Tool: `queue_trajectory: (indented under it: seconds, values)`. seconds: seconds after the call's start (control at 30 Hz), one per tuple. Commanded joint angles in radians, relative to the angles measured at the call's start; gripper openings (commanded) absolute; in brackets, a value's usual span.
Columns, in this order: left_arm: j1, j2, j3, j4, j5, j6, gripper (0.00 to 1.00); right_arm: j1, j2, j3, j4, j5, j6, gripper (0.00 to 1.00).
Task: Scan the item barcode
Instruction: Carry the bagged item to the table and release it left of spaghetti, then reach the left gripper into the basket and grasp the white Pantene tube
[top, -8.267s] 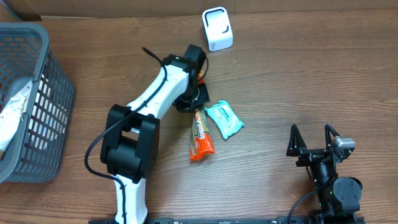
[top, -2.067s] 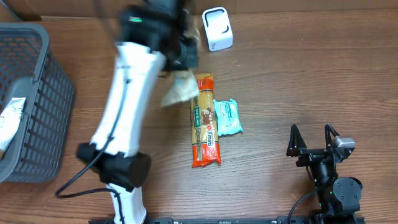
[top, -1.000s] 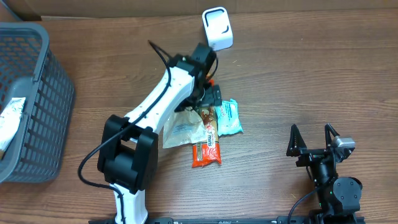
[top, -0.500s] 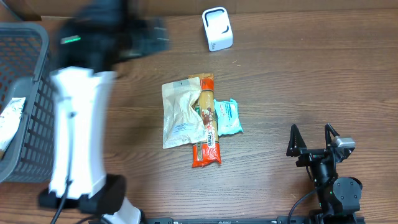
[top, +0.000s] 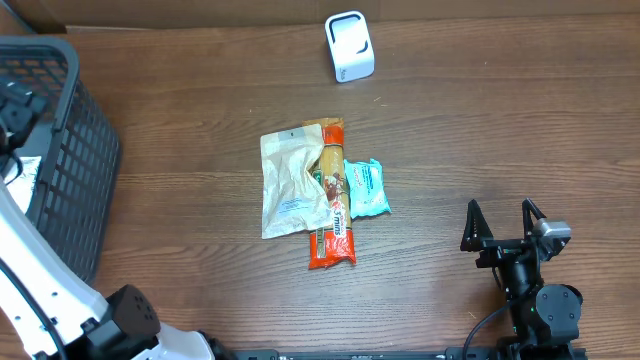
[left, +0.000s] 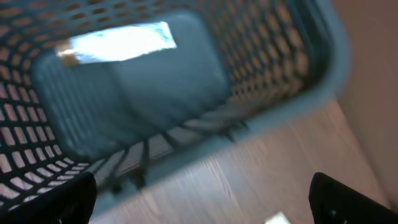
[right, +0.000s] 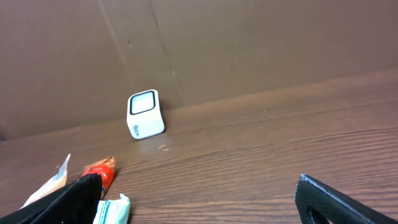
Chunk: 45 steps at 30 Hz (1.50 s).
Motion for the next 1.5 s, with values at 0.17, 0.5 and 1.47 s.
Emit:
queue_trajectory:
  seconds: [0.17,0.5,1.47]
  values:
    - [0.034,0.015,-0.260,0.261,-0.329,-0.063,0.99,0.006,-0.011,-0.011,0.006,0.002,0.000,1.00]
    - [0.045,0.040,-0.401,0.552,-0.322,0.451,0.93,0.006,-0.011,-0.011,0.006,0.002,0.000,1.00]
    - [0.190,0.486,-0.420,0.707,-0.255,0.816,0.93,0.006,-0.011,-0.011,0.006,0.002,0.000,1.00]
